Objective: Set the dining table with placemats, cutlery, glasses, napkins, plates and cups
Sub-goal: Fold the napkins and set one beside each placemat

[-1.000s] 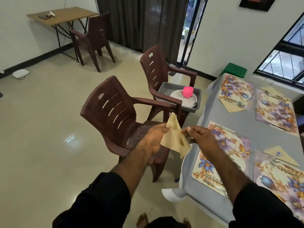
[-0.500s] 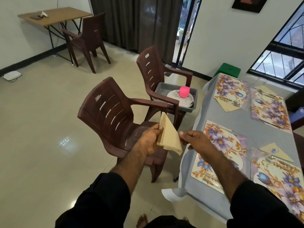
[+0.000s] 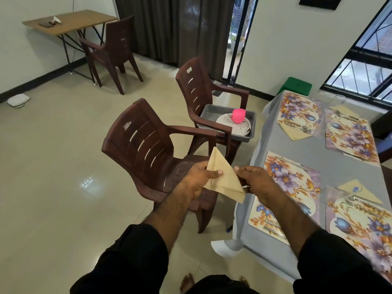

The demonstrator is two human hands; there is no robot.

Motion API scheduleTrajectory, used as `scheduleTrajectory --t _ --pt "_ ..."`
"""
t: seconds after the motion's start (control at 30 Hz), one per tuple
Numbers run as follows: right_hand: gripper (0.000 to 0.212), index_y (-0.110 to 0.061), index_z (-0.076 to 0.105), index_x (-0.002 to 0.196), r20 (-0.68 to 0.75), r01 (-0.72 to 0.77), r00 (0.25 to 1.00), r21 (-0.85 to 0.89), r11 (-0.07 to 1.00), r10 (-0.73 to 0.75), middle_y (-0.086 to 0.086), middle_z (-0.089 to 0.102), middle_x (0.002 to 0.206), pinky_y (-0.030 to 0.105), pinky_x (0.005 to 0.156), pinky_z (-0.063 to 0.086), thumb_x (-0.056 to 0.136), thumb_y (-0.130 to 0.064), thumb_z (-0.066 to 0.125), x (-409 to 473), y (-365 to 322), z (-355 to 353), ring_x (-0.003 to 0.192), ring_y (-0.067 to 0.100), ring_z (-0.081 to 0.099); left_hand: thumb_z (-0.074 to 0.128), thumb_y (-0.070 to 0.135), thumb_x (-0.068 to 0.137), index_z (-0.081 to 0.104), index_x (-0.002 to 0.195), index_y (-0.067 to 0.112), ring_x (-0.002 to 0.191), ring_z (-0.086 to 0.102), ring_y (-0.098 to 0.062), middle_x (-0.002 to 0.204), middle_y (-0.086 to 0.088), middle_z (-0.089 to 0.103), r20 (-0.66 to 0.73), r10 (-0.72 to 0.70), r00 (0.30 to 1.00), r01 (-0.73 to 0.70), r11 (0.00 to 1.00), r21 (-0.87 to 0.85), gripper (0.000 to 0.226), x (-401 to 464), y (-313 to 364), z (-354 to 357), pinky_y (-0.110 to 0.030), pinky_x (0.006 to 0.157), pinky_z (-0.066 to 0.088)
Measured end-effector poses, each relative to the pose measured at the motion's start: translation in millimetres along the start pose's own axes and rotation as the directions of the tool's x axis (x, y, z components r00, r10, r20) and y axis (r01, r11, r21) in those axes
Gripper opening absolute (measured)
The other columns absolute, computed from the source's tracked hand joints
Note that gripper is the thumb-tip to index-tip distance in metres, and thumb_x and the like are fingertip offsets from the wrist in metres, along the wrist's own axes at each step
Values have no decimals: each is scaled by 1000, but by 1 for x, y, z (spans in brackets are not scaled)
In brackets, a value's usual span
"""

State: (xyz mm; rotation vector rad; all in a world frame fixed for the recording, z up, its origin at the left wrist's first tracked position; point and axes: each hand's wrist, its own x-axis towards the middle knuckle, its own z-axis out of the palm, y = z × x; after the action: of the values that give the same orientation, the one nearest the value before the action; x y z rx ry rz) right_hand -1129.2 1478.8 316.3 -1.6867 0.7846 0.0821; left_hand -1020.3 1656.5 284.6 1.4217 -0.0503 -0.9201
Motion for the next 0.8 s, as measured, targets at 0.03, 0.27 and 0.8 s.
scheduleTrajectory --t 0.03,0.27,0.8 --pt "32 -17 79 102 5 -16 1000 23 1000 16 4 78 96 44 89 63 95 -47 70 -1 0 -1 94 28 75 81 14 93 75 122 16 118 69 -30 118 -5 79 -6 -3 1000 3 1000 -15 30 1 0 -1 -51 97 61" --pt "25 -23 70 109 -48 160 985 -59 985 -163 0 75 97 31 69 63 89 -22 84 -8 7 -5 83 23 75 64 41 106 77 121 17 112 72 -30 117 -5 79 -49 -35 998 38 998 58 31 0 3 8 -45 90 61" --pt "43 -22 67 117 99 -150 987 274 950 127 5 70 118 49 89 63 87 -53 70 -14 23 3 112 35 68 60 35 109 78 113 12 102 74 -26 109 -6 78 9 50 999 -48 887 458 30 -4 32 20 -40 83 61"
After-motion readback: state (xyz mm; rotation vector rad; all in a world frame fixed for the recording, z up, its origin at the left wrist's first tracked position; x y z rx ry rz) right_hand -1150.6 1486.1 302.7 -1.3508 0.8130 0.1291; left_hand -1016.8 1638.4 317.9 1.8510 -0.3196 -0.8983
